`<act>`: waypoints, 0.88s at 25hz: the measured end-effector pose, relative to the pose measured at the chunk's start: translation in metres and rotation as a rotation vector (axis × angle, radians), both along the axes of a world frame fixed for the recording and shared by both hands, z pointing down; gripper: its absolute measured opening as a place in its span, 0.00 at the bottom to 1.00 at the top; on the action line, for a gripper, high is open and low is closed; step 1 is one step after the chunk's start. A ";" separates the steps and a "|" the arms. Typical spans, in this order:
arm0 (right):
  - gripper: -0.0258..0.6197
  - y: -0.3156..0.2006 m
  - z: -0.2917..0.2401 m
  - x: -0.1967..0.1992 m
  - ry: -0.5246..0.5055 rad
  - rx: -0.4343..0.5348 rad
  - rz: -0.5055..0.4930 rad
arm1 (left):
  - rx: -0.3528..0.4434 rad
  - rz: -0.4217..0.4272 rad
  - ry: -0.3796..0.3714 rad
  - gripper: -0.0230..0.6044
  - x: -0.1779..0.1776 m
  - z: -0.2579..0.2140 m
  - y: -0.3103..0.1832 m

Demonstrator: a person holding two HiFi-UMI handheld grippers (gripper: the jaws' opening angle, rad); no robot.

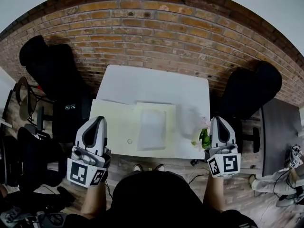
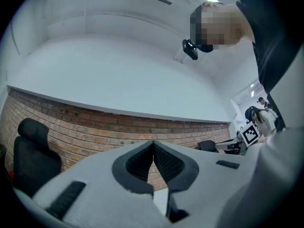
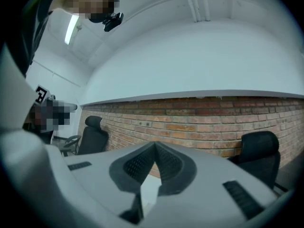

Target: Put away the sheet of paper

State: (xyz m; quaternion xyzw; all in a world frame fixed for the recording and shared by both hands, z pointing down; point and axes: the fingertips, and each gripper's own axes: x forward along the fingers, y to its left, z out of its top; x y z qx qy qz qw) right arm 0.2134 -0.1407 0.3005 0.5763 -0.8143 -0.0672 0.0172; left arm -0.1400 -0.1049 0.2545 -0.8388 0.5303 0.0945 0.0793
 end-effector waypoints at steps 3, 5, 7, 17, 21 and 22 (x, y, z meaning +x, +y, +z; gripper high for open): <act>0.06 0.000 -0.004 -0.004 -0.018 0.019 -0.012 | 0.007 0.006 -0.008 0.08 0.003 -0.004 0.000; 0.06 0.000 -0.005 -0.007 -0.024 0.026 -0.020 | 0.007 0.006 -0.014 0.08 0.004 -0.004 -0.001; 0.06 0.000 -0.005 -0.009 -0.028 0.027 -0.027 | 0.005 0.007 -0.018 0.08 0.006 -0.004 -0.002; 0.06 -0.002 -0.004 -0.014 -0.020 0.031 -0.044 | -0.003 0.011 -0.022 0.08 0.012 -0.001 -0.003; 0.06 -0.004 -0.007 -0.014 -0.015 0.038 -0.046 | -0.001 0.015 -0.016 0.08 0.016 -0.002 -0.005; 0.06 -0.005 -0.007 -0.014 -0.014 0.040 -0.047 | -0.001 0.015 -0.016 0.08 0.016 -0.002 -0.005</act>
